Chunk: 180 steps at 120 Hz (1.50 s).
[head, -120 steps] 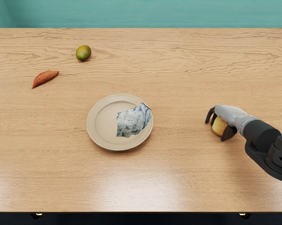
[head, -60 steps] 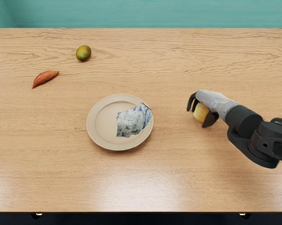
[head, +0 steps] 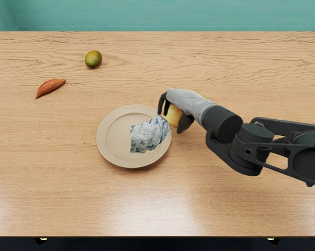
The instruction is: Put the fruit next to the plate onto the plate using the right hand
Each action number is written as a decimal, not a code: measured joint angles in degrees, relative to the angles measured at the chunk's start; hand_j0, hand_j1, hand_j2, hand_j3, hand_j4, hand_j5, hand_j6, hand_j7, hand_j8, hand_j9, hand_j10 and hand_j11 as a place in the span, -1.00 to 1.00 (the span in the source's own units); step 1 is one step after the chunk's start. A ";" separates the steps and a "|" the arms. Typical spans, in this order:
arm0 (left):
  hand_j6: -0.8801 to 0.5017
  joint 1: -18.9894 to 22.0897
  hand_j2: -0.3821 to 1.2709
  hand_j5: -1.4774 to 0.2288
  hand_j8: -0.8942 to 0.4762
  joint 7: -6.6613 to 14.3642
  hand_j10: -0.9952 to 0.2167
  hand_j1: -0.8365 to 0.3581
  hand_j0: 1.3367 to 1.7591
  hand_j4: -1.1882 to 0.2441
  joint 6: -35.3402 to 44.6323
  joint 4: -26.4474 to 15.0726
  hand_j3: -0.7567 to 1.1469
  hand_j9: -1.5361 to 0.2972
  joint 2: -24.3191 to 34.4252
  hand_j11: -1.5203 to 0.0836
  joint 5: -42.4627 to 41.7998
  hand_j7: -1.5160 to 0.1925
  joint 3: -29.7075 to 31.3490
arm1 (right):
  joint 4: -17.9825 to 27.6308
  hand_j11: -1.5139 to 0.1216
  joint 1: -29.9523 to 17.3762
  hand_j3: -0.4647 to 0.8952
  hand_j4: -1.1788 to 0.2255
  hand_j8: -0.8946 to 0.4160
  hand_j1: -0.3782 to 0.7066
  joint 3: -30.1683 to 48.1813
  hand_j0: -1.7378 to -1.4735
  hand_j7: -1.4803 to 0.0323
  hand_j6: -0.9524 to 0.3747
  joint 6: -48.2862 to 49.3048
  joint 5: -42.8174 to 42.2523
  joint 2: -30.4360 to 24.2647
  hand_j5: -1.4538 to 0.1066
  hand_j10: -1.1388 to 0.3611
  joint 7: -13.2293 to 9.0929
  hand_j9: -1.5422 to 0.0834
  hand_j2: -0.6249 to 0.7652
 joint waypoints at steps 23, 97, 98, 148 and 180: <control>0.26 0.00 -0.54 0.72 0.29 0.00 0.63 0.97 0.52 0.65 0.00 0.00 -0.20 0.66 0.00 0.88 0.00 0.76 0.00 | -1.47 -0.17 0.82 -0.32 -0.18 -0.23 -0.07 -0.01 -0.37 -0.13 -0.50 -0.04 0.16 5.33 -0.25 -0.10 -0.01 -0.17 0.17; 0.26 0.00 -0.54 0.72 0.29 0.00 0.63 0.97 0.52 0.65 0.00 0.00 -0.20 0.66 0.00 0.88 0.00 0.76 0.00 | -19.61 -0.16 1.06 -0.32 -0.22 -0.22 -0.03 -1.42 -0.37 -0.13 -0.47 -0.30 -0.39 20.62 -0.21 -0.07 -0.03 -0.14 0.14; 0.26 0.00 -0.54 0.72 0.29 0.00 0.63 0.97 0.52 0.65 0.00 0.00 -0.20 0.66 0.00 0.88 0.00 0.76 0.00 | -19.60 -0.16 1.01 -0.32 -0.22 -0.23 -0.03 -1.49 -0.37 -0.13 -0.47 -0.32 -0.40 20.65 -0.21 -0.07 -0.03 -0.14 0.14; 0.26 0.00 -0.54 0.72 0.29 0.00 0.63 0.97 0.52 0.65 0.00 0.00 -0.20 0.66 0.00 0.88 0.00 0.76 0.00 | -15.54 0.38 0.28 -0.32 0.25 0.01 -0.43 -0.83 -0.39 0.45 0.00 -0.99 -0.38 20.42 0.37 0.19 0.04 0.42 -0.06; 0.26 0.00 -0.54 0.72 0.29 0.00 0.63 0.97 0.52 0.65 0.00 0.00 -0.20 0.66 0.00 0.88 0.00 0.76 0.00 | -11.80 0.56 1.77 -0.32 0.42 0.11 -0.58 2.36 -0.39 0.64 0.16 -0.74 0.04 18.24 0.56 0.29 0.04 0.60 -0.12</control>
